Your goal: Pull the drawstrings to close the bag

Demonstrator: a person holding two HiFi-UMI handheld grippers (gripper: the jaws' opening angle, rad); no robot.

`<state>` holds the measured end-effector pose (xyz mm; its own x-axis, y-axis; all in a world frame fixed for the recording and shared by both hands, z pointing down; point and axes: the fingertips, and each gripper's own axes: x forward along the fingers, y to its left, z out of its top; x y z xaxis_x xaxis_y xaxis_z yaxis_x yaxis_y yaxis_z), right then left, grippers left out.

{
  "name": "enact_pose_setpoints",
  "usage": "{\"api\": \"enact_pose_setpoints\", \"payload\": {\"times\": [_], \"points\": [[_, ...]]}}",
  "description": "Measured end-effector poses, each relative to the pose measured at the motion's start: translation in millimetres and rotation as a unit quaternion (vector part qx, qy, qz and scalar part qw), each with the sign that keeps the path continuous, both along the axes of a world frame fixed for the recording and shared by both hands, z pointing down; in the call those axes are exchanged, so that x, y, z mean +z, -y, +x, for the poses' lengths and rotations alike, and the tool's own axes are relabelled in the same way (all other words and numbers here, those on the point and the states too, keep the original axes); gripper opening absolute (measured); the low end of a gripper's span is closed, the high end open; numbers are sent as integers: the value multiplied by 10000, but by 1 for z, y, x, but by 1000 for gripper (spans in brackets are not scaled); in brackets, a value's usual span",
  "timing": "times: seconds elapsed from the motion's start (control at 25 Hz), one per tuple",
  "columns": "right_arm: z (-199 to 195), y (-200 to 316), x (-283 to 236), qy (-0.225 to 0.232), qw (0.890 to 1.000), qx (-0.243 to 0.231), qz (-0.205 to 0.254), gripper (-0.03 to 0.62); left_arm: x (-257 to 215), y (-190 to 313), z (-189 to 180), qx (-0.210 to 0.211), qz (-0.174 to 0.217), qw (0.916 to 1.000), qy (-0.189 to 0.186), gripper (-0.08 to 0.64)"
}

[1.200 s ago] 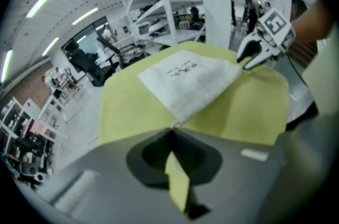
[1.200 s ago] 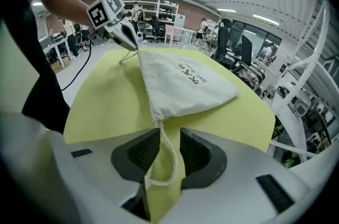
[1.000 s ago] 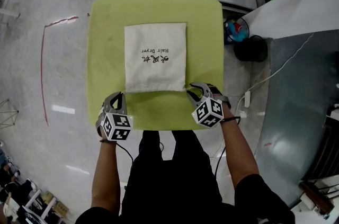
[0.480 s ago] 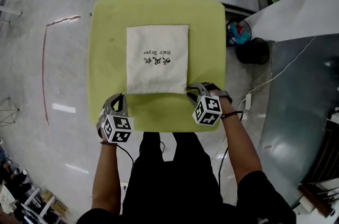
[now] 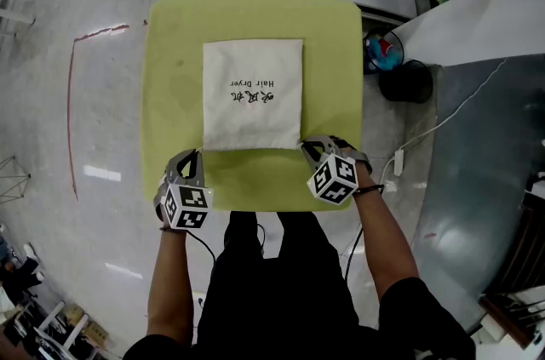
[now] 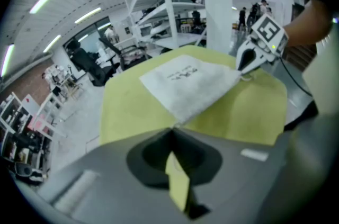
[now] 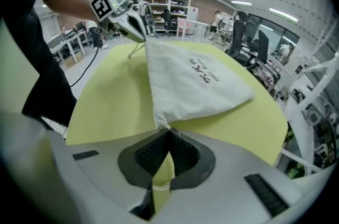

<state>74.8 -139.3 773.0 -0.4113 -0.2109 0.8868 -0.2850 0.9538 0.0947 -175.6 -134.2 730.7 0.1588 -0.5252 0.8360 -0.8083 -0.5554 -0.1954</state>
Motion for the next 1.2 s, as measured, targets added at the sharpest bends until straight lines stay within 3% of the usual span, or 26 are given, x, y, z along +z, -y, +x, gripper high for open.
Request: {"api": "enact_pose_setpoints", "payload": {"times": [0.2, 0.36, 0.48, 0.8, 0.92, 1.2], "points": [[10, 12, -18, 39, 9933, 982, 599, 8, -4, 1, -9, -207, 143, 9997, 59, 5], [18, 25, -49, 315, 9733, 1976, 1125, 8, -13, 7, -12, -480, 316, 9983, 33, 5], [22, 31, -75, 387, 9570, 2411, 1566, 8, -27, 15, -12, -699, 570, 9958, -125, 5], [21, 45, -153, 1161, 9082, 3236, 2387, 8, -91, 41, -13, -1013, 1512, 9819, -523, 5], [19, 54, -185, 1436, 8918, 3364, 2662, 8, -124, 54, -16, -1064, 1925, 9734, -645, 5], [14, 72, -255, 1901, 8647, 3385, 3187, 8, -197, 79, -21, -1279, 2662, 9488, -1117, 5]]}}
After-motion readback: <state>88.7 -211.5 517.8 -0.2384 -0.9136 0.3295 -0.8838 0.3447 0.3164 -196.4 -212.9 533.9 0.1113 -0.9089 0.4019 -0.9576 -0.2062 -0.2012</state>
